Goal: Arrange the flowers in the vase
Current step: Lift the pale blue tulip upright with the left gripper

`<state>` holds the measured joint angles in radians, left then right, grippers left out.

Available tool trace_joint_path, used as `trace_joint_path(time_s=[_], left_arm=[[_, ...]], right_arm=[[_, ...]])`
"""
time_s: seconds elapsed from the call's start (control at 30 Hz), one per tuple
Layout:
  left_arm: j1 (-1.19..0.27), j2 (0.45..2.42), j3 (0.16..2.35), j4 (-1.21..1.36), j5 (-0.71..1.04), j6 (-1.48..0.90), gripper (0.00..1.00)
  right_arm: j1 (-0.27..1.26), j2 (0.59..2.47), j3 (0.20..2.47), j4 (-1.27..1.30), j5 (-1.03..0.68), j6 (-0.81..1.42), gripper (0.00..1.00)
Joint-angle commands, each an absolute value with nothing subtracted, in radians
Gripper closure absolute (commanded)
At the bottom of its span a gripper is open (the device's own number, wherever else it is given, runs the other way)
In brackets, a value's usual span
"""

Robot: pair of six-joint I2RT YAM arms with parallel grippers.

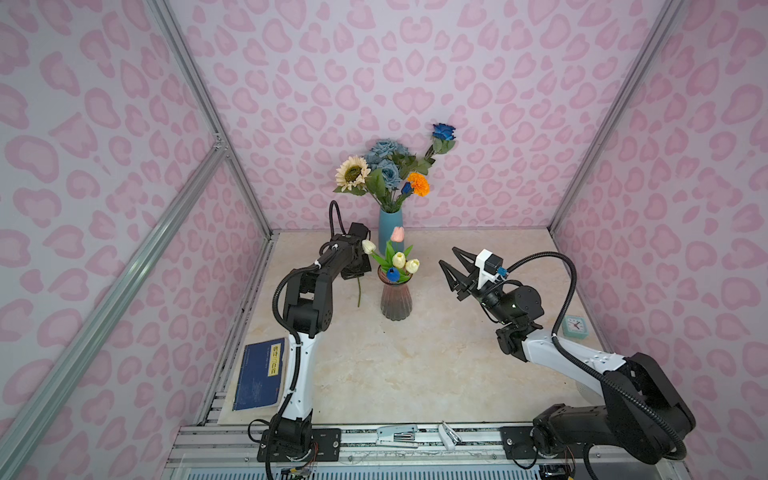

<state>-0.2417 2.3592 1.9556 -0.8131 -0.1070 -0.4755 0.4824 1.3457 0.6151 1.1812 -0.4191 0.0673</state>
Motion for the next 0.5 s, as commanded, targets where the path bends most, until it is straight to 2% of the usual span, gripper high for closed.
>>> trace_joint_path(time_s=[0.0,0.17,0.47], left_arm=[[-0.228,2.247,1.853,-0.787,-0.155,-0.452,0.97],[-0.227,1.943,1.577,-0.526,-0.205,-0.394,0.97],[-0.227,1.435,1.119,-0.057,-0.16,-0.329,0.97]], right_arm=[[0.482,1.341,0.608,1.188,-0.411,0.058,0.48],[0.483,1.345,0.611,1.19,-0.409,0.063,0.48],[0.483,1.37,0.614,1.223,-0.405,0.078,0.48]])
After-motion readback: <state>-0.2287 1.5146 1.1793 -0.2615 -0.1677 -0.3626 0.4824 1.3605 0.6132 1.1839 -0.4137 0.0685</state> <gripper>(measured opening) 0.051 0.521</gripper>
